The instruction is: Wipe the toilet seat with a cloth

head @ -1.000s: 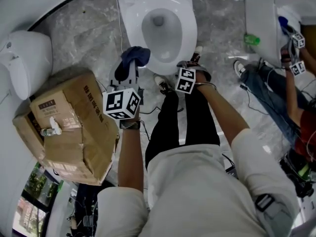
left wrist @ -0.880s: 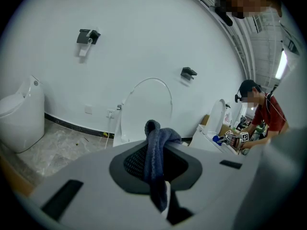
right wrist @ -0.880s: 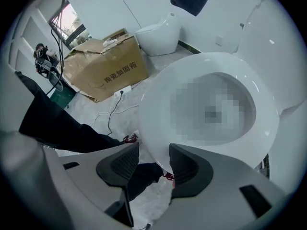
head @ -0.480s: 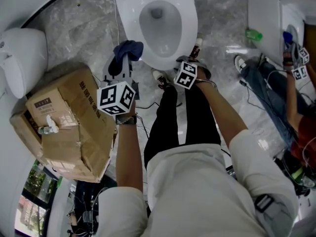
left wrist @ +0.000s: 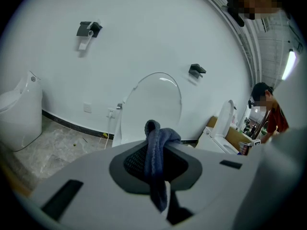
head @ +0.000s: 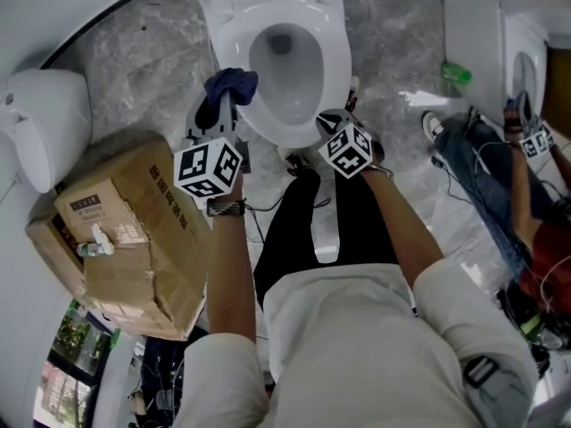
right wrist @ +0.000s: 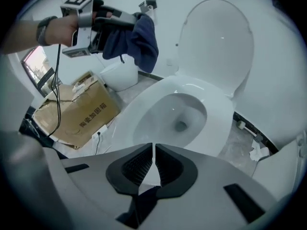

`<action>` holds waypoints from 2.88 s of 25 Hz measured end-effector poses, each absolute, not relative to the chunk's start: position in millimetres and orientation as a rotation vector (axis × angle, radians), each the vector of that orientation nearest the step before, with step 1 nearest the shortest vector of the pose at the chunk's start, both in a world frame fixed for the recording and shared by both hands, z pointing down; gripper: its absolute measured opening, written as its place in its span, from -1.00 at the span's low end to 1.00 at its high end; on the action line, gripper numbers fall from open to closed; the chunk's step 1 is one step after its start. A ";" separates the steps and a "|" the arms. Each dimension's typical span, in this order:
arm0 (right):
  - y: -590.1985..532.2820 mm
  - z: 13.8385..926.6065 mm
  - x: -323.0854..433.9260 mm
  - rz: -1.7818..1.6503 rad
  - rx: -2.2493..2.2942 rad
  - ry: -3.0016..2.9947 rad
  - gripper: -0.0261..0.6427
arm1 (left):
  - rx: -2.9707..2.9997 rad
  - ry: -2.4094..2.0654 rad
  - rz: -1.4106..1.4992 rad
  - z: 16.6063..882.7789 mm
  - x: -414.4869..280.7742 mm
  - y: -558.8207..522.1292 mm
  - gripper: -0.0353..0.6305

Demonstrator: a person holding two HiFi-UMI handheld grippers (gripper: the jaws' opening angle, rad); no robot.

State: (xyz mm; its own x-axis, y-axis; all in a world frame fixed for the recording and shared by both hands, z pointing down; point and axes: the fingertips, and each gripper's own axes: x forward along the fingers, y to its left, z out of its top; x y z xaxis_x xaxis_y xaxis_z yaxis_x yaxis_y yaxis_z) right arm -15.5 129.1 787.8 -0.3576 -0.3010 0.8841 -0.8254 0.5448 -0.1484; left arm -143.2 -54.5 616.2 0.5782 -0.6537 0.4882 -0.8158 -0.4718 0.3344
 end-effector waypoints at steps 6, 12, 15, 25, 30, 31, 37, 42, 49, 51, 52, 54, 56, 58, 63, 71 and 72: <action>80.8 758.1 23.5 0.824 1.166 -1.939 -0.83 | 2.278 -1.156 0.390 653.6 -116.1 -98.0 -0.79; 44.6 731.5 53.8 0.830 1.349 -1.983 -0.83 | 2.254 -1.152 0.355 701.4 -87.7 -131.3 -0.79; 36.1 723.9 59.9 0.828 1.390 -1.997 -0.83 | 2.248 -1.154 0.348 724.3 -77.9 -145.9 -0.79; 13.6 718.9 97.7 0.859 1.486 -2.020 -0.83 | 2.210 -1.190 0.427 786.5 -43.9 -177.9 -0.79; 6.2 720.4 118.6 0.837 1.500 -2.016 -0.83 | 2.186 -1.200 0.440 807.8 -28.1 -190.7 -0.79; 5.9 720.8 122.3 0.835 1.504 -2.014 -0.83 | 2.185 -1.201 0.447 810.9 -24.4 -192.5 -0.79; 9.6 718.8 137.7 0.842 1.535 -2.014 -0.83 | 2.196 -1.207 0.380 811.0 -4.4 -193.1 -0.79; 14.1 721.2 145.2 0.854 1.557 -2.008 -0.83 | 2.250 -1.152 0.355 811.3 21.9 -184.3 -0.79; 27.9 729.3 153.1 0.874 1.584 -1.992 -0.83 | 2.320 -1.099 0.336 812.8 46.6 -174.5 -0.79; 33.2 730.6 155.2 0.877 1.596 -1.984 -0.83 | 2.364 -1.057 0.384 813.3 56.2 -169.3 -0.79; 35.4 730.5 156.3 0.877 1.603 -1.980 -0.83 | 2.388 -1.033 0.410 813.0 61.4 -166.5 -0.79; 38.1 729.0 157.9 0.876 1.613 -1.974 -0.83 | 2.430 -0.991 0.456 811.8 69.9 -162.3 -0.79; 40.7 727.1 158.5 0.873 1.617 -1.969 -0.83 | 2.466 -0.943 0.493 810.9 77.3 -158.1 -0.79; 45.1 726.2 158.7 0.873 1.634 -1.962 -0.83 | 2.510 -0.877 0.529 811.6 85.9 -150.0 -0.79; 62.8 728.5 163.1 0.879 1.659 -1.941 -0.83 | 2.600 -0.722 0.611 813.8 110.0 -127.6 -0.79; 85.7 726.8 158.8 0.873 1.732 -1.901 -0.83 | 2.684 -0.471 0.697 818.5 134.7 -83.2 -0.79; 88.0 725.2 157.9 0.870 1.744 -1.897 -0.83 | 2.687 -0.441 0.702 818.8 135.6 -77.7 -0.79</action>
